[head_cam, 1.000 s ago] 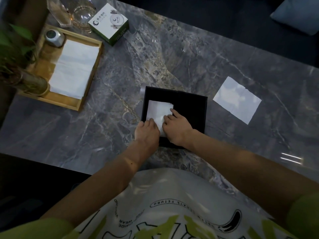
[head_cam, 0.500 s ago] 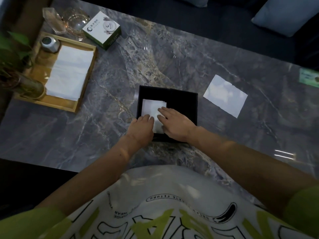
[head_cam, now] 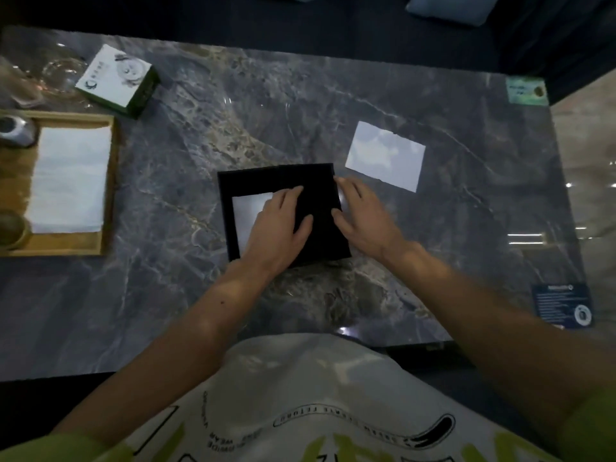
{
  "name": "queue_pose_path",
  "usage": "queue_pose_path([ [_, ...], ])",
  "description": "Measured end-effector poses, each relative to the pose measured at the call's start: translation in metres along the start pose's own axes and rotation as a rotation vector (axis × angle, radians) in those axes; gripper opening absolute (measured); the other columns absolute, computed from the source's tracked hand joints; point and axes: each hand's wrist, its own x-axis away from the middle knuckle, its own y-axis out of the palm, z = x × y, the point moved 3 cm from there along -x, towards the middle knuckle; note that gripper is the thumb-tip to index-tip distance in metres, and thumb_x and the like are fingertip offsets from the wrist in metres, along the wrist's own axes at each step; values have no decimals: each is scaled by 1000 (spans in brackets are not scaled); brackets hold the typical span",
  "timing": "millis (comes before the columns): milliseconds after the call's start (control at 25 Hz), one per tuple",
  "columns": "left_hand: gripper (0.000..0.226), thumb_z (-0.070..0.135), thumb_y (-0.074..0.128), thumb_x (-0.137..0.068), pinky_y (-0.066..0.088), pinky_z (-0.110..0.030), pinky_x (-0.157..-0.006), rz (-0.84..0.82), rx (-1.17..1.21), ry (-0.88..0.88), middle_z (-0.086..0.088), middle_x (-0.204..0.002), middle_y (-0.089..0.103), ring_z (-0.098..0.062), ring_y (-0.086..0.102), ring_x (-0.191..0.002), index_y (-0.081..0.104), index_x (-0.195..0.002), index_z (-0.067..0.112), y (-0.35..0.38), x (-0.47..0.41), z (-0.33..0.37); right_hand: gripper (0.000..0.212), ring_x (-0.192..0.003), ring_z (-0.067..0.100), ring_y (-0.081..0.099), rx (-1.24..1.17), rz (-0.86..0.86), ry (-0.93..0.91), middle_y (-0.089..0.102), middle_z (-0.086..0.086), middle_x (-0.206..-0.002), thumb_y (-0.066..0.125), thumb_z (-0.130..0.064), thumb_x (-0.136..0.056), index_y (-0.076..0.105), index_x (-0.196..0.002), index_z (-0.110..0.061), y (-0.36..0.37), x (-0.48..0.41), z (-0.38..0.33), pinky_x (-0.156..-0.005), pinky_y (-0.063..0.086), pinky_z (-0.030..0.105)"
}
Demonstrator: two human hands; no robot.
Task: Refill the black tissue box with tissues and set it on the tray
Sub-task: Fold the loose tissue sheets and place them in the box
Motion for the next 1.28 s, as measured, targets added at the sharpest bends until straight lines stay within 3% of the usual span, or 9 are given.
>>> queue_pose_path([
  [240,51,28,54,-93,43,-34,-103,60,129,-46,-10,-136,48,-22,49,-123,42,-139,9,40,-45,69,64,-138,30,35,-46,46,93,35,13,-152,53,-27,-94,27,-150,-12,-40,-23,80,-111,34,44],
  [360,52,23,58,-89,40,-28,-104,91,291,-261,-11,-132,49,-21,50,-120,43,-136,8,77,-73,97,64,-135,34,39,-45,27,85,40,17,-148,55,-26,-93,30,-149,-7,-57,-53,127,-110,36,44],
  [520,53,28,63,-85,47,-41,-100,170,408,-599,-9,-130,54,-23,54,-118,46,-133,11,130,-113,118,64,-131,42,44,19,-1,50,40,22,-148,53,-30,-92,32,-147,-3,-67,-99,188,-108,38,46],
  [680,58,21,68,-83,43,-40,-105,213,504,-880,-14,-133,51,-29,51,-122,44,-134,8,172,-136,127,66,-135,38,39,3,-131,1,39,20,-148,54,-31,-92,30,-148,-6,-64,-142,225,-112,33,41],
  [840,54,21,68,-85,45,-32,-92,270,702,-1187,-12,-131,51,-31,55,-115,43,-131,12,192,-152,136,61,-130,35,44,-8,-168,-43,46,18,-142,53,-33,-92,36,-144,-7,-63,-168,238,-108,36,42],
  [1000,48,13,68,-86,51,-36,-93,428,995,-1326,-13,-122,59,-27,59,-98,44,-127,10,198,-168,145,42,-111,36,53,-46,-197,-77,57,20,-121,55,-29,-88,50,-122,-4,-58,-183,245,-92,41,38],
  [1120,47,11,68,-84,53,-41,-93,508,1029,-1369,-13,-118,60,-30,61,-99,45,-125,10,199,-177,139,27,-93,29,53,-99,-225,-89,57,15,-103,58,-26,-84,53,-100,-4,-50,-190,247,-76,36,33],
  [1280,31,4,70,-80,56,-38,-78,550,1100,-1411,-10,-101,61,-28,62,-84,46,-97,12,200,-178,139,19,-86,22,53,-156,-279,-27,56,8,-94,64,-23,-84,54,-95,-11,-47,-188,247,-75,44,34],
])
